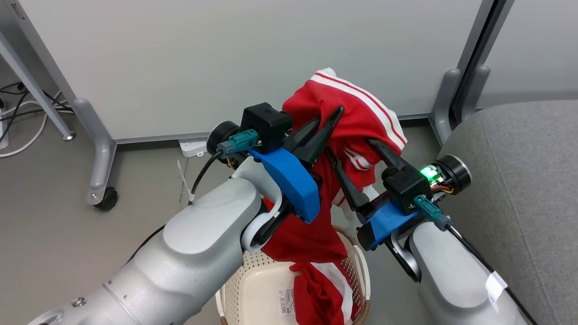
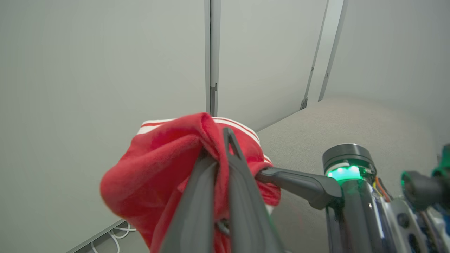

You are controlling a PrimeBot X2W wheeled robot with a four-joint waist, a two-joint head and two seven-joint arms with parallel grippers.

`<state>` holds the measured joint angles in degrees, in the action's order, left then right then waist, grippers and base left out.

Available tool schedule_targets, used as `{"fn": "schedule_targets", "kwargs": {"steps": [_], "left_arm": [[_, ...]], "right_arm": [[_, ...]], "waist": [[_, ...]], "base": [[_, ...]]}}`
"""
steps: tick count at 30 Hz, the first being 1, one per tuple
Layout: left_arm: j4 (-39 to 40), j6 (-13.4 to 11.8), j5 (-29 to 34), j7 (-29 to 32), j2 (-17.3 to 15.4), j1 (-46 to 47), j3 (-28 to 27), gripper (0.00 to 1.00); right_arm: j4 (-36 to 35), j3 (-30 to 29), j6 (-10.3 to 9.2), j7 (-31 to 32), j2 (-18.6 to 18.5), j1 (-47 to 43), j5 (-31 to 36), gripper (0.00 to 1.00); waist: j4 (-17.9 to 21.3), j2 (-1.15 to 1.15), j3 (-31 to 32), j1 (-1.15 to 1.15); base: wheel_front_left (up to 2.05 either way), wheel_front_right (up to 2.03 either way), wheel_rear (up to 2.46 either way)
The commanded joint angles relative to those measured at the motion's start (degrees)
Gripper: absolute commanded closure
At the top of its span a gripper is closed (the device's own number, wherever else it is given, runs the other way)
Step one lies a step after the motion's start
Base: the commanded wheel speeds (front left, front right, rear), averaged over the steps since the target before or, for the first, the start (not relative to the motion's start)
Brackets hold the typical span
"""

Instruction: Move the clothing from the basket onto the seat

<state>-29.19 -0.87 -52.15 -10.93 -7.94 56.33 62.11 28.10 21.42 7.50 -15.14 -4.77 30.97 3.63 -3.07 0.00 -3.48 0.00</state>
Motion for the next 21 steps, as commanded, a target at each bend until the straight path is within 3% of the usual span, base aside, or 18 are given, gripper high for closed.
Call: {"fn": "schedule_targets", "kwargs": {"steps": [1, 15, 16, 17, 21], "left_arm": [[-0.08, 0.22, 0.24, -0.26, 0.17, 0.71, 0.14, 1.00], [-0.04, 0.78, 0.23, -0.18, 1.47, 2.31, 0.66, 1.00], [-0.12, 0.89, 0.16, -0.17, 1.49, 2.39, 0.67, 1.00], [-0.19, 0.93, 0.13, -0.19, 1.52, 2.44, 0.70, 1.00], [-0.56, 0.98, 0.00, -0.24, 1.59, 2.45, 0.81, 1.00]], "right_arm": [[0.91, -0.36, -0.02, -0.01, 0.26, 1.41, 0.72, 0.00], [7.94, -2.02, -0.02, 0.00, 1.86, 7.33, 1.40, 0.00], [8.35, -1.93, -0.02, 0.00, 1.89, 7.63, 1.13, 0.81], [8.93, -1.64, -0.02, 0.00, 1.92, 7.98, 0.87, 1.00], [9.74, -0.24, -0.02, 0.00, 1.95, 8.71, -0.74, 1.00]], "waist": [[-0.04, 0.00, -0.11, 0.00], [-0.49, 0.00, -1.91, 0.00], [-0.49, 0.00, -1.95, 0.00], [-0.51, 0.00, -1.99, 0.00], [-0.60, 0.00, -2.03, 0.00]], "base": [[0.00, 0.00, 0.00], [0.00, 0.00, 0.00], [0.00, 0.00, 0.00], [0.00, 0.00, 0.00], [0.00, 0.00, 0.00]]}}
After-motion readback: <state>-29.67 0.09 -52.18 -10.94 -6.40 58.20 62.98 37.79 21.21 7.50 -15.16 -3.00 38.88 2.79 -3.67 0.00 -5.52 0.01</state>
